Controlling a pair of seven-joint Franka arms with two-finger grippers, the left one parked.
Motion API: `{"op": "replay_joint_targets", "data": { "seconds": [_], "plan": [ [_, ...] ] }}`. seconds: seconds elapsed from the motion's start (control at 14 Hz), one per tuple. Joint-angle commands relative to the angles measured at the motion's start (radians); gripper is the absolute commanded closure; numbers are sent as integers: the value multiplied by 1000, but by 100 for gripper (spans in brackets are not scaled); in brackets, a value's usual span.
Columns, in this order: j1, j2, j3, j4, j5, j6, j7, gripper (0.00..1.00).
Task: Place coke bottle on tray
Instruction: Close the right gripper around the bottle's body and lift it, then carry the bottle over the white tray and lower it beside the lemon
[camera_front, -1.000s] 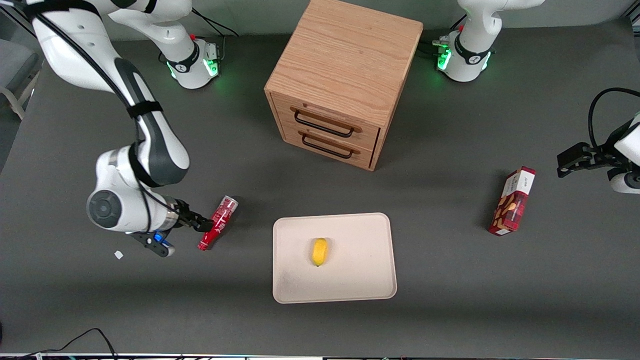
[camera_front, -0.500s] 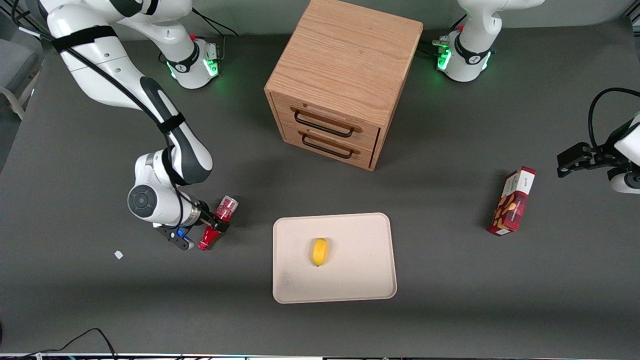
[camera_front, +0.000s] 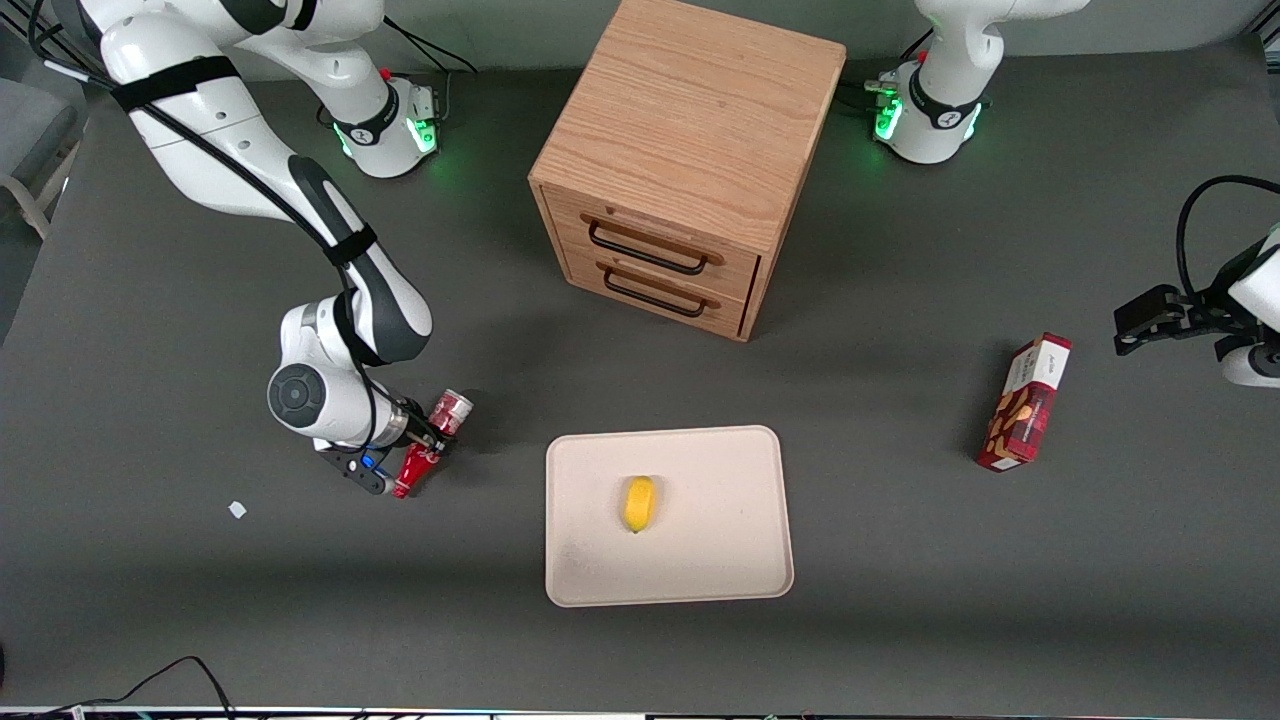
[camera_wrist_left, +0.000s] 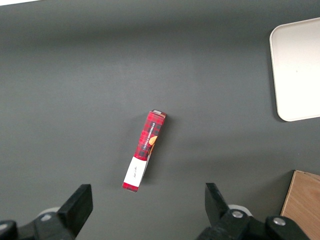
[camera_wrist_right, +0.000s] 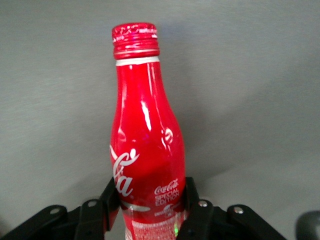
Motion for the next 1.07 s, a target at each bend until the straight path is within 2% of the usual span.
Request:
{"op": "replay_joint_targets", "data": {
  "seconds": [0.0,0.21,0.5,0.71,1.0],
  "plan": [
    [8,-106,20,31,-42,-81,-8,100],
    [1,-131,81,204,-50,-248,-73,100],
    [11,-15,128,541,-47,-439,-187,100],
    [77,203,144,787,-52,-419,-197,100],
    [120,351,144,833,-49,-244,-181,100]
  ]
}}
